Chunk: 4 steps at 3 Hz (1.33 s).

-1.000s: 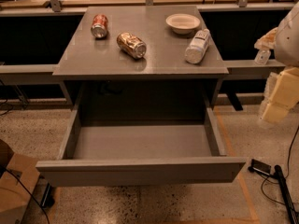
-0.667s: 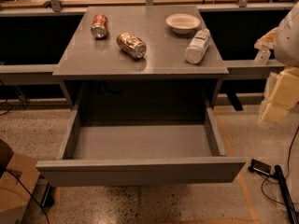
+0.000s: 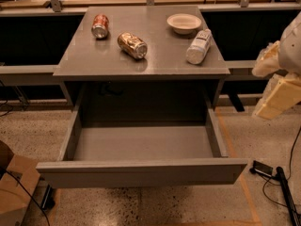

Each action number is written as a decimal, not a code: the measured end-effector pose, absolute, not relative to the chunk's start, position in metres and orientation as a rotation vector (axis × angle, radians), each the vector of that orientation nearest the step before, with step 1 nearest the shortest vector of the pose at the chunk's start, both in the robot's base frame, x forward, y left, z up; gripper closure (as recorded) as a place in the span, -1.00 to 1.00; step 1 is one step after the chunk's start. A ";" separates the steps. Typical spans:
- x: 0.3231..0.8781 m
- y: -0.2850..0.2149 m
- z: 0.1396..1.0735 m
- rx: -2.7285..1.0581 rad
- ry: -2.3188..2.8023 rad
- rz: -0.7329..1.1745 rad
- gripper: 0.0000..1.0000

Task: Close top drawer

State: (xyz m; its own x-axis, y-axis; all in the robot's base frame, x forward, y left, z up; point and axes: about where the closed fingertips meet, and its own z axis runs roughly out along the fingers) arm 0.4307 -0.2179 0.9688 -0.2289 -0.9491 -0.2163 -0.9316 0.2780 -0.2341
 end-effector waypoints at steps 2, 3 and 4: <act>0.417 -0.216 0.890 -1.736 2.264 0.068 0.68; 0.414 -0.216 0.880 -1.738 2.272 0.076 1.00; 0.414 -0.216 0.881 -1.738 2.272 0.077 1.00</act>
Offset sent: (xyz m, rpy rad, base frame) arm -0.0190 0.0015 -0.1601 0.1043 0.1794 0.0138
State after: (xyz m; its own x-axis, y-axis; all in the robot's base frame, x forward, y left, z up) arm 0.4142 -0.2161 0.8807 -0.2378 -0.9381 -0.2518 -0.9530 0.2754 -0.1261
